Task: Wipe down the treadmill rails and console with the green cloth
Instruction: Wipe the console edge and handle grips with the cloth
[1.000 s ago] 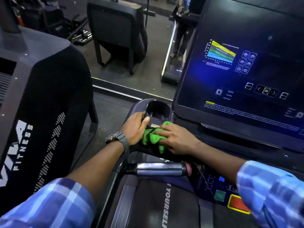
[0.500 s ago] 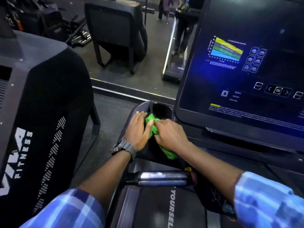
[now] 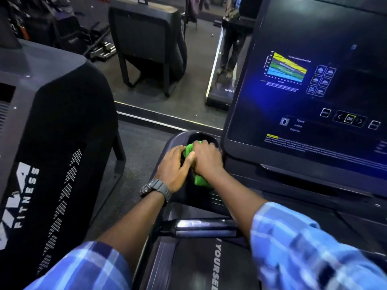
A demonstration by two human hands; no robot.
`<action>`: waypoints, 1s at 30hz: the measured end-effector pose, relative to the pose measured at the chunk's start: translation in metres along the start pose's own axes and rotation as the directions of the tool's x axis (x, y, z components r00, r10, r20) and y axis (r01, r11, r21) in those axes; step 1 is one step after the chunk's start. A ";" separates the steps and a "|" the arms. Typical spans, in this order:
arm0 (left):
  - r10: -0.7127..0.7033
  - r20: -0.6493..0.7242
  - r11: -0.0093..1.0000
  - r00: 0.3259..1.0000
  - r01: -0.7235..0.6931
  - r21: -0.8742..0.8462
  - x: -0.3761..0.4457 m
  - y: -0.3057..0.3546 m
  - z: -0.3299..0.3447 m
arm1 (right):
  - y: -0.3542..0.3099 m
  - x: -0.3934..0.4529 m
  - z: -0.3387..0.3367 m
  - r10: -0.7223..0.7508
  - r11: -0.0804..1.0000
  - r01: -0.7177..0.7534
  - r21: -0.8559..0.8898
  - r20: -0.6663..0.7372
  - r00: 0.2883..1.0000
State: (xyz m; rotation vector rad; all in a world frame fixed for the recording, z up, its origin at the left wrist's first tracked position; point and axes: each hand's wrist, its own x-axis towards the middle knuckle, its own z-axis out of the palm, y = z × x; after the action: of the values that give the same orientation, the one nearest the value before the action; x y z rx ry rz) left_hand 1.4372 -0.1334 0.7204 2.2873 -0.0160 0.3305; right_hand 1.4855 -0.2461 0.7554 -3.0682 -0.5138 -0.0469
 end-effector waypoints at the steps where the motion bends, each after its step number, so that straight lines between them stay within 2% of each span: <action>1: -0.002 -0.004 1.000 1.000 0.002 -0.012 0.000 0.000 -0.001 | -0.006 0.007 0.001 0.014 0.998 -0.015 0.056 0.025 1.000; 5: -0.028 -0.018 1.000 0.999 0.028 0.003 0.001 0.002 0.001 | 0.008 -0.001 -0.001 0.016 0.981 -0.026 0.194 0.054 0.998; 7: -0.005 -0.008 0.996 1.000 0.005 0.089 0.004 0.004 0.004 | 0.015 0.002 -0.002 0.104 0.959 -0.113 0.261 0.049 0.993; 10: -0.015 0.022 0.988 1.000 0.012 0.155 0.018 0.003 0.007 | 0.007 0.041 0.000 0.278 0.823 -0.257 0.506 0.034 0.960; 11: -0.020 0.040 0.988 0.999 0.014 0.155 0.026 0.002 0.008 | 0.004 0.053 0.001 0.303 0.805 -0.270 0.529 0.025 0.953; 12: -0.021 0.065 0.989 0.998 0.011 0.146 0.033 -0.001 0.008 | 0.003 0.063 0.003 0.342 0.753 -0.320 0.575 0.074 0.937; 13: -0.024 0.091 0.992 0.996 0.012 0.129 0.040 -0.004 0.008 | 0.003 0.069 0.006 0.362 0.768 -0.377 0.518 0.134 0.923; 14: -0.031 0.106 0.994 0.994 0.019 0.108 0.045 -0.006 0.007 | 0.004 0.071 0.006 0.339 0.829 -0.386 0.403 0.186 0.922; 15: -0.043 0.116 0.995 0.992 0.033 0.090 0.047 -0.009 0.006 | 0.004 0.069 0.006 0.321 0.885 -0.375 0.277 0.223 0.921; 17: -0.046 0.111 0.996 0.993 0.037 0.079 0.046 -0.010 0.006 | 0.003 0.065 0.006 0.277 0.927 -0.332 0.174 0.276 0.920; 19: -0.026 0.089 0.997 0.996 0.019 0.073 0.043 -0.008 0.006 | 0.003 0.064 0.005 0.262 0.932 -0.321 0.170 0.296 0.918; 21: -0.010 0.074 0.998 0.997 0.005 0.063 0.043 -0.007 0.006 | 0.003 0.064 0.004 0.315 0.889 -0.395 0.231 0.317 0.894; 22: -0.002 0.070 0.998 0.998 -0.002 0.057 0.044 -0.006 0.007 | 0.003 0.064 0.002 0.357 0.841 -0.450 0.301 0.318 0.878; 25: 0.012 0.072 0.999 0.997 -0.015 0.043 0.046 -0.009 0.007 | 0.002 0.066 0.002 0.505 0.685 -0.535 0.494 0.206 0.838; 27: 0.006 0.074 0.999 0.997 -0.010 0.052 0.044 -0.010 0.007 | 0.000 0.063 0.007 0.508 0.694 -0.528 0.490 0.187 0.841; 30: -0.010 0.085 0.999 0.996 0.006 0.049 0.042 -0.008 0.007 | -0.001 0.059 0.004 0.360 0.802 -0.474 0.362 0.339 0.869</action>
State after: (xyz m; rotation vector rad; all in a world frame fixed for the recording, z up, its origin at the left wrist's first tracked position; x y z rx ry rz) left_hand 1.4803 -0.1287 0.7203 2.3475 -0.0428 0.2319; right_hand 1.5411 -0.2258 0.7537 -2.6682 0.1608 0.4213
